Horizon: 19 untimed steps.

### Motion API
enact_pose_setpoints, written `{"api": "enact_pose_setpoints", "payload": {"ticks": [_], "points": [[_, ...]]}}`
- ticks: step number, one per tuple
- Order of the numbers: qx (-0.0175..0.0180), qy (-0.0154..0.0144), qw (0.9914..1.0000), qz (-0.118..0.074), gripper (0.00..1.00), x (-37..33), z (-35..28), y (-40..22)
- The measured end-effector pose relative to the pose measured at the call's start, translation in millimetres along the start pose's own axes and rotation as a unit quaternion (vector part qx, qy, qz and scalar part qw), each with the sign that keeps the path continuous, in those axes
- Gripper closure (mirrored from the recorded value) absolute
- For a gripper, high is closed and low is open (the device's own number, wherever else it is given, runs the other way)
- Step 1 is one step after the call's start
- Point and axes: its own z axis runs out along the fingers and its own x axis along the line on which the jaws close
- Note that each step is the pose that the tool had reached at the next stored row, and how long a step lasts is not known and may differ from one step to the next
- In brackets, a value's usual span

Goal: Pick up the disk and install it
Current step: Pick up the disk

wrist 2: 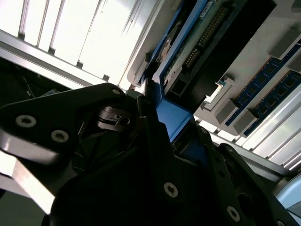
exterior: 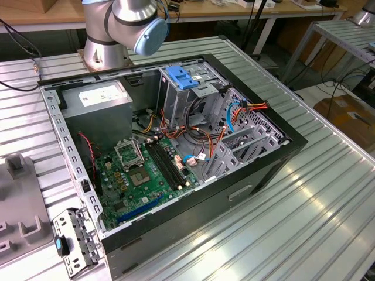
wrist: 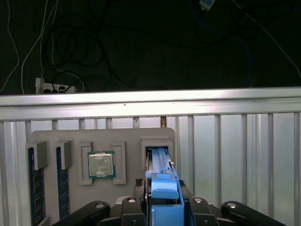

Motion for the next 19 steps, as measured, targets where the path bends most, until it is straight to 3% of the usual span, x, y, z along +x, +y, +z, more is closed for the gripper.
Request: {"api": "enact_pose_setpoints", "payload": {"ticks": [7,19], "points": [[0.0001,0.0003,1.00000,0.000,0.63,0.0,-0.8,-0.1],[0.0001,0.0012,1.00000,0.000,0.63,0.0,-9.5,-0.3]]}}
